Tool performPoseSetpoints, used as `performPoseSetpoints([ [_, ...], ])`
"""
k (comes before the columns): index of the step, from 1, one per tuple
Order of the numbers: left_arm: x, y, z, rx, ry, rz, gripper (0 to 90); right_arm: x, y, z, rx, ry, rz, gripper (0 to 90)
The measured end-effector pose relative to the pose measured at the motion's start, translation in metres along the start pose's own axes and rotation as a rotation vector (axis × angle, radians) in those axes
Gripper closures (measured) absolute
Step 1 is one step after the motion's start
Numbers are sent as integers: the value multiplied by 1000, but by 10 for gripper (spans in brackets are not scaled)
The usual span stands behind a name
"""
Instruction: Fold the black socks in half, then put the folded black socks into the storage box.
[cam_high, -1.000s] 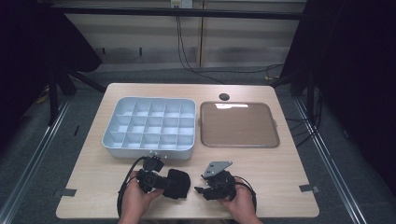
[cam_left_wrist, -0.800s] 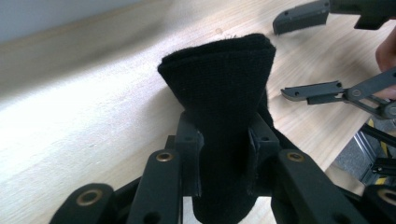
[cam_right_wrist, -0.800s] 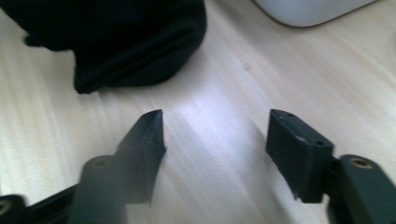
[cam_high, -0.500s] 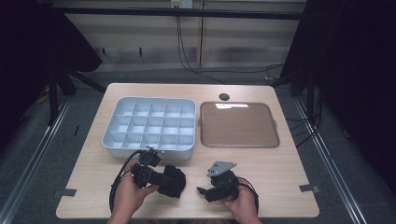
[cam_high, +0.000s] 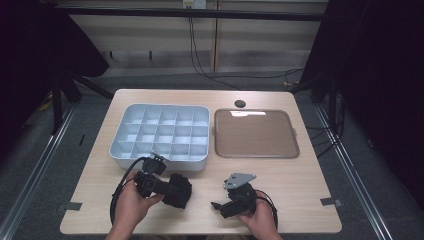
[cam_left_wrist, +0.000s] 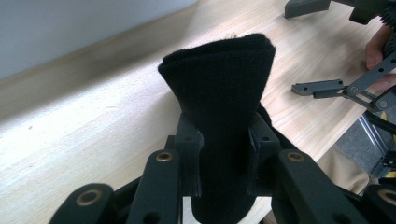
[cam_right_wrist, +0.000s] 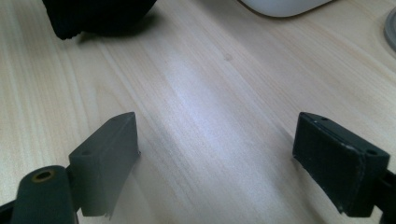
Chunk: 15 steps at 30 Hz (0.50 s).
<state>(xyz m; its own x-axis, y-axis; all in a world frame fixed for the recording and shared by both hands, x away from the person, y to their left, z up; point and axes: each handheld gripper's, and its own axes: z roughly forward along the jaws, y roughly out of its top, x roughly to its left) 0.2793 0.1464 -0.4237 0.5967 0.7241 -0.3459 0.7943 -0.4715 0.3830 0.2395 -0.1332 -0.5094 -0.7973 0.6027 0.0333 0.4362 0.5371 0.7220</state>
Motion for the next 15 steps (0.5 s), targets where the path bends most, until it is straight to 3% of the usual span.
performPoseSetpoints([
  [15,6,1,-14,10,24,-6,712,0,-1,0,-3,-3,2,134],
])
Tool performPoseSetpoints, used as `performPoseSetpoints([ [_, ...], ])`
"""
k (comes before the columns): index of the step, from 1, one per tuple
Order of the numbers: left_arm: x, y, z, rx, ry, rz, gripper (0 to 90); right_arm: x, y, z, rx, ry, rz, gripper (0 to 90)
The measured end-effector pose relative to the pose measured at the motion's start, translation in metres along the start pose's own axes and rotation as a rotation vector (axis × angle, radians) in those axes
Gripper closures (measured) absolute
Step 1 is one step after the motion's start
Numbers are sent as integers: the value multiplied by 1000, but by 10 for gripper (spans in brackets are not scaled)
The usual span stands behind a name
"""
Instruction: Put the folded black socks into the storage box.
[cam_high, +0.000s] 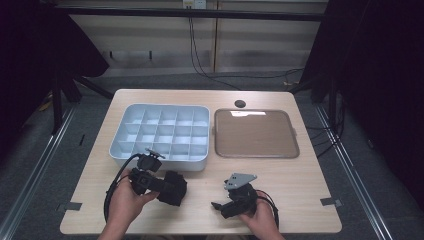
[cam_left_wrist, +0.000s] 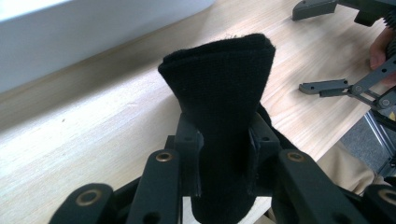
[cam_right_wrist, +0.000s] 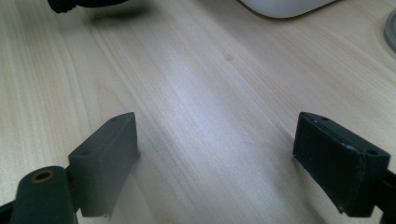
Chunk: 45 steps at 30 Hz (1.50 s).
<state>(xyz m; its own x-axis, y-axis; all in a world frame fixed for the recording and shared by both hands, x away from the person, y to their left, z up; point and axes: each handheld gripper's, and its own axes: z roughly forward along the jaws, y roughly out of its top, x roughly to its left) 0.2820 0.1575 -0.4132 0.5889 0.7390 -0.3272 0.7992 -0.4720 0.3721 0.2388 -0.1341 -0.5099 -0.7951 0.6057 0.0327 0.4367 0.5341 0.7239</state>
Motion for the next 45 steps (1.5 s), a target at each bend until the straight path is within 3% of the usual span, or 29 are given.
performPoseSetpoints([
  [19,18,-3,-24,22,48,-23,711,0,0,0,1,2,2,131],
  [32,20,0,-37,37,40,-33,712,0,0,0,2,3,0,130],
  [45,24,6,-55,41,61,-37,713,0,0,0,1,2,2,130],
])
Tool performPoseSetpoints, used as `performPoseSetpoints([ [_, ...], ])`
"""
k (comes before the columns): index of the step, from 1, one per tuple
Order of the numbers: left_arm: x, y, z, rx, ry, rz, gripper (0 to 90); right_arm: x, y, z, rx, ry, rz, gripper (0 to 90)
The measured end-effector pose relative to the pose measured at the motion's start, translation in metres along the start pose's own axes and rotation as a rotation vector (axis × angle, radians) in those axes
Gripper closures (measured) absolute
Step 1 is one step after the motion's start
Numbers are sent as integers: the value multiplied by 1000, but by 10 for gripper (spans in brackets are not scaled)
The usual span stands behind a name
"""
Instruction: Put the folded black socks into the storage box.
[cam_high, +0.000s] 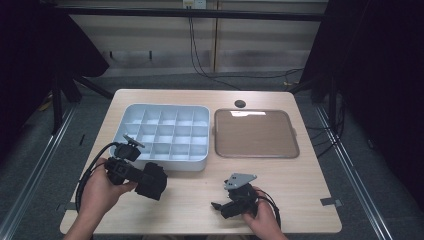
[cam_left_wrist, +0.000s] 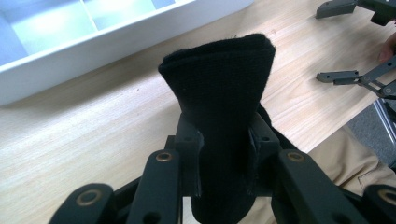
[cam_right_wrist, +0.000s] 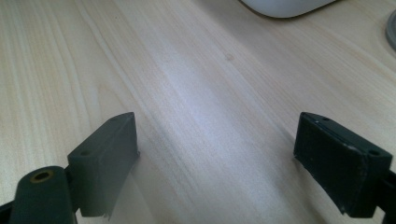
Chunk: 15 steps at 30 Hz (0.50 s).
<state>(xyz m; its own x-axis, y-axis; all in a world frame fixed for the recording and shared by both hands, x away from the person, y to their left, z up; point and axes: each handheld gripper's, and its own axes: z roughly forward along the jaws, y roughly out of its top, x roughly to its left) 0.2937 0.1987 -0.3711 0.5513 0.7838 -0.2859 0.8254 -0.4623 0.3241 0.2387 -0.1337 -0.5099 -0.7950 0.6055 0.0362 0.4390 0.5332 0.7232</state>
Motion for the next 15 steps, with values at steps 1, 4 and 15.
performPoseSetpoints([
  [1,1,1,-3,-4,-1,-5,713,0,0,0,-2,-1,-2,130],
  [4,3,2,-6,-1,1,-9,713,0,0,0,-2,-1,-2,131],
  [15,8,10,-24,-3,1,-13,713,0,0,0,-3,-1,-6,130],
])
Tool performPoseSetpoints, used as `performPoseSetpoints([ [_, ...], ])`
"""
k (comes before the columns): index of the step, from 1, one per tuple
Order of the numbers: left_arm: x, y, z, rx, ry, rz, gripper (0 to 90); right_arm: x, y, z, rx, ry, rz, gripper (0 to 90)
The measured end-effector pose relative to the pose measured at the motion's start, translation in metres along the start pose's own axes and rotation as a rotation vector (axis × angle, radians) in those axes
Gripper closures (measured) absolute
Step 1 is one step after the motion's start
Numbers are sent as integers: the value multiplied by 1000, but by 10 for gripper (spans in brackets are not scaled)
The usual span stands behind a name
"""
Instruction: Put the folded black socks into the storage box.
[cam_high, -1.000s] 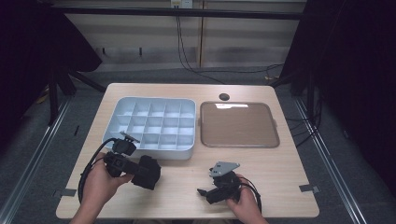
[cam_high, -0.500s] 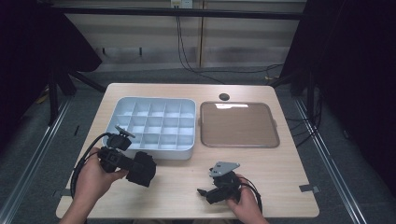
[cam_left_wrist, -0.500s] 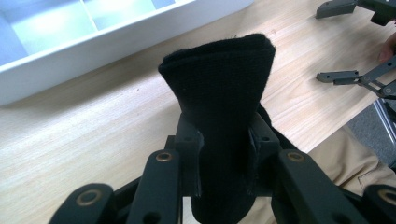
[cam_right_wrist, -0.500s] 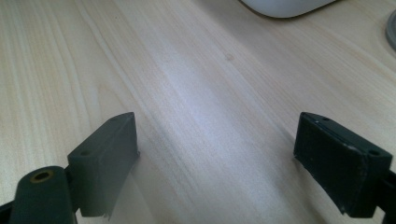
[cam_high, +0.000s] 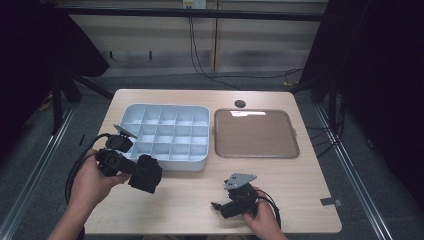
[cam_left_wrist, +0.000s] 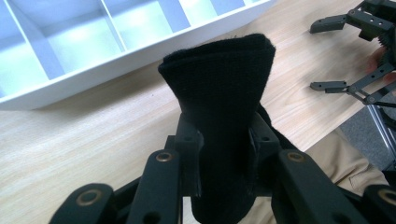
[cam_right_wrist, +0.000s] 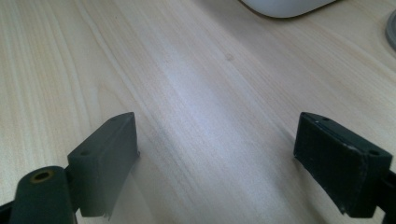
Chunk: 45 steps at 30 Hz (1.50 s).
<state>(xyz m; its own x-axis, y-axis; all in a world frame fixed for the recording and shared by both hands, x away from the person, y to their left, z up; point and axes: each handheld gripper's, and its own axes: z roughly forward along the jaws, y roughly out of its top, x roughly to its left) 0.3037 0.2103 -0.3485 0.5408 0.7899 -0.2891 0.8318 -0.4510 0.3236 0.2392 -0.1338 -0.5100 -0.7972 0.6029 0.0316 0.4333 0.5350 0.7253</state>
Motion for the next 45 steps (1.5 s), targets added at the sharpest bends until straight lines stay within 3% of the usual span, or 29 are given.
performPoseSetpoints([
  [15,4,13,-11,5,15,-10,712,0,0,0,1,1,3,130],
  [27,11,23,-24,-22,22,-28,712,0,0,0,1,0,3,130],
  [45,32,35,-32,-43,40,-68,712,0,0,0,0,0,2,130],
])
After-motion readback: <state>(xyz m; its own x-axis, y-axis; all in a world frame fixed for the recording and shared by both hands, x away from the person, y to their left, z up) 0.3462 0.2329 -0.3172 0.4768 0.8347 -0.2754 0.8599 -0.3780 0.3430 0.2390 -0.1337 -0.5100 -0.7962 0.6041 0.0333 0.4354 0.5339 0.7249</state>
